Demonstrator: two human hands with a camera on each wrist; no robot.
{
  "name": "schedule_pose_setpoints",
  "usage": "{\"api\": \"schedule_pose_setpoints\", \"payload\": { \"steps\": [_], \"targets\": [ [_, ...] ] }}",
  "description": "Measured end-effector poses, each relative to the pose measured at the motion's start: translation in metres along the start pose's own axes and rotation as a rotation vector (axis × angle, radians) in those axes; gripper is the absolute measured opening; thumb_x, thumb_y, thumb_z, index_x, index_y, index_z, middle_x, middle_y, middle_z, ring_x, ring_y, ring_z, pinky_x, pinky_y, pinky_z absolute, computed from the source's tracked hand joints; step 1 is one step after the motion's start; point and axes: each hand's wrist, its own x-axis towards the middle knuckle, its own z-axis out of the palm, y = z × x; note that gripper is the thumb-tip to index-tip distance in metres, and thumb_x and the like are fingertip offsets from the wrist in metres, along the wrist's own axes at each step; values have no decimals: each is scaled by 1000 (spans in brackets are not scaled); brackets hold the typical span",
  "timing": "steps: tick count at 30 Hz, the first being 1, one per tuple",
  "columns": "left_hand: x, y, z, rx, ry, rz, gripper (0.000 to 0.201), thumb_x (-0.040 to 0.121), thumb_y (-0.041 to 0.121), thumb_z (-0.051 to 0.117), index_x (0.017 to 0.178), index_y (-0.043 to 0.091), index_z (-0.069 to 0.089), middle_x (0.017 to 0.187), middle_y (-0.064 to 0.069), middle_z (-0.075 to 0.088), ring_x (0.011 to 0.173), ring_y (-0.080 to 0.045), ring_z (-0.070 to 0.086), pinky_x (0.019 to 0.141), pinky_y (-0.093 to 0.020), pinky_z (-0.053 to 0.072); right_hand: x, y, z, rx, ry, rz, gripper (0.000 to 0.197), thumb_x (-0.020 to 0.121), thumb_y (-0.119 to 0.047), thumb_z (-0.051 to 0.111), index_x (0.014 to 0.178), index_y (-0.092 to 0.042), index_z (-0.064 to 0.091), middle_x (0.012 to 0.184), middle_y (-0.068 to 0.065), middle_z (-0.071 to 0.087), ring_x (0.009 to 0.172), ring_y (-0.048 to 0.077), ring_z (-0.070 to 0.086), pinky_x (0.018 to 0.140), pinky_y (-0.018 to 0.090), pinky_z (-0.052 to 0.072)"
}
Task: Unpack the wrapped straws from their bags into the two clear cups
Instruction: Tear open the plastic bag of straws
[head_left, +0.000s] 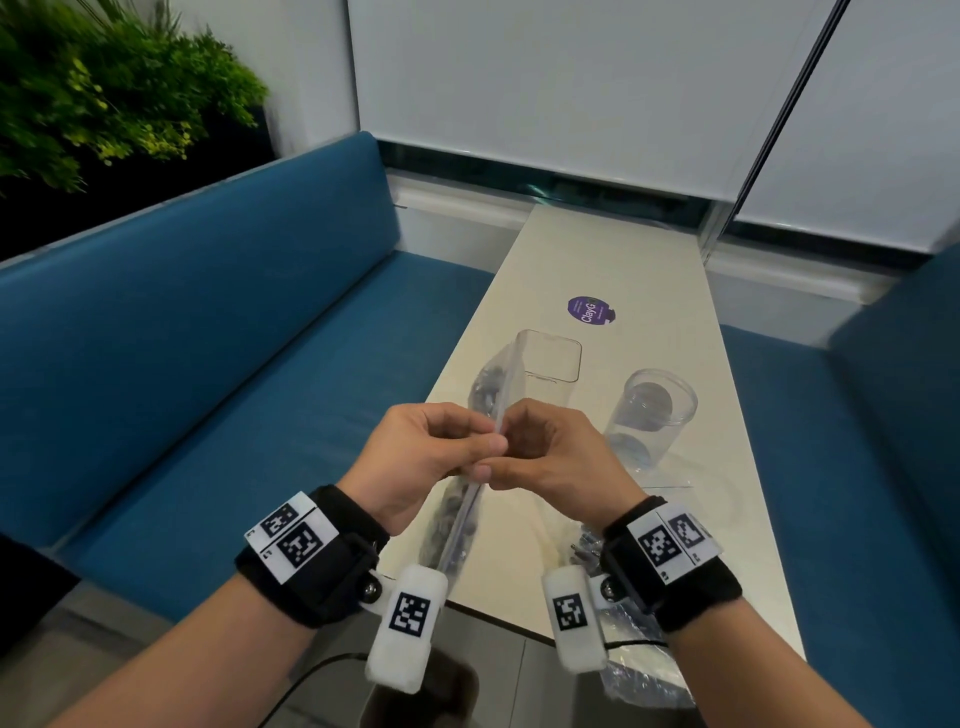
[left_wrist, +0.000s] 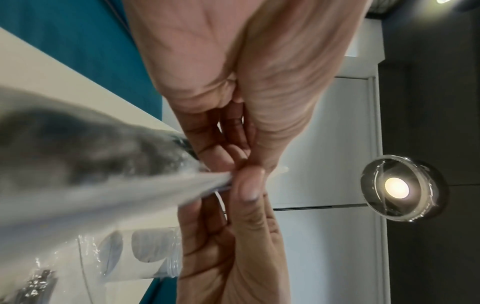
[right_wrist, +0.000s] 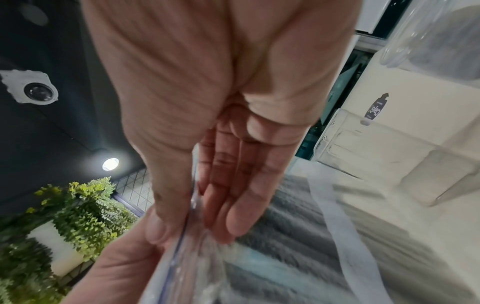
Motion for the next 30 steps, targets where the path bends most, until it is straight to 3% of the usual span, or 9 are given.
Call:
{"api": "schedule_pose_setpoints", "payload": {
  "steps": [2, 4, 8, 13, 18, 21, 23, 27, 30],
  "targets": [
    [0, 0, 2, -18, -29, -32, 13, 76, 5, 82, 86, 1, 76, 73, -15, 72, 65, -28, 68, 74, -38, 61, 0, 0, -2, -7, 20, 5, 26, 77, 6, 86, 83, -11, 68, 76, 10, 76, 71, 24, 72, 68, 35, 60],
    [0, -1, 2, -57, -58, -60, 15, 75, 14, 81, 84, 3, 76, 74, -13, 72, 66, -24, 69, 74, -33, 62, -1, 1, -6, -11, 32, 0, 19, 81, 5, 84, 85, -9, 73, 78, 16, 76, 69, 24, 72, 68, 35, 61],
    [0, -3, -1, -84, -56, -49, 12, 90, 14, 71, 91, 2, 72, 81, -10, 70, 73, -16, 69, 74, -28, 61, -2, 7, -9, 60, 57, -24, 10, 90, 2, 75, 99, 2, 79, 97, 26, 78, 78, 22, 76, 72, 32, 63],
    [-3, -10, -8, 224, 8, 63, 17, 84, 6, 81, 99, 4, 74, 94, -24, 70, 81, -21, 69, 77, -32, 63, 2, 14, -6, 128, 163, -40, 13, 93, -3, 74, 102, -5, 82, 99, 16, 80, 83, 26, 77, 78, 41, 64],
    [-5, -11, -3, 306, 48, 106, 25, 76, 3, 88, 99, 8, 78, 88, -14, 80, 79, -23, 77, 77, -33, 63, -1, 23, -7, 171, 29, -86, 31, 94, 7, 68, 117, -12, 78, 112, 16, 79, 104, 32, 76, 92, 44, 61],
    [-3, -11, -3, 269, 134, 77, 28, 71, 12, 92, 96, 7, 80, 84, -20, 79, 78, -33, 77, 77, -38, 65, -1, 20, -8, 51, 52, -49, 21, 85, -8, 84, 102, -19, 79, 100, 6, 80, 95, 28, 78, 86, 39, 62],
    [-4, -11, -3, 266, 114, 58, 30, 75, 11, 89, 102, 7, 78, 84, -20, 79, 80, -35, 78, 79, -40, 65, 1, 17, -7, -1, 53, 6, 10, 85, -13, 85, 90, -19, 79, 93, 9, 79, 87, 27, 78, 80, 39, 63],
    [-4, -9, -6, 298, 12, 32, 31, 87, 9, 79, 116, 10, 69, 88, -14, 81, 80, -22, 79, 73, -29, 61, 3, 19, -15, -65, 33, -5, 7, 91, -10, 79, 85, -11, 74, 79, 5, 76, 75, 19, 72, 71, 33, 60],
    [-2, -6, -13, 321, -17, 32, 24, 96, 2, 67, 116, 13, 65, 92, -12, 81, 76, -13, 72, 70, -24, 57, 3, 22, -21, -104, 31, -63, 14, 91, -4, 77, 103, -11, 73, 101, 5, 77, 89, 22, 75, 86, 41, 63]
  ]
}}
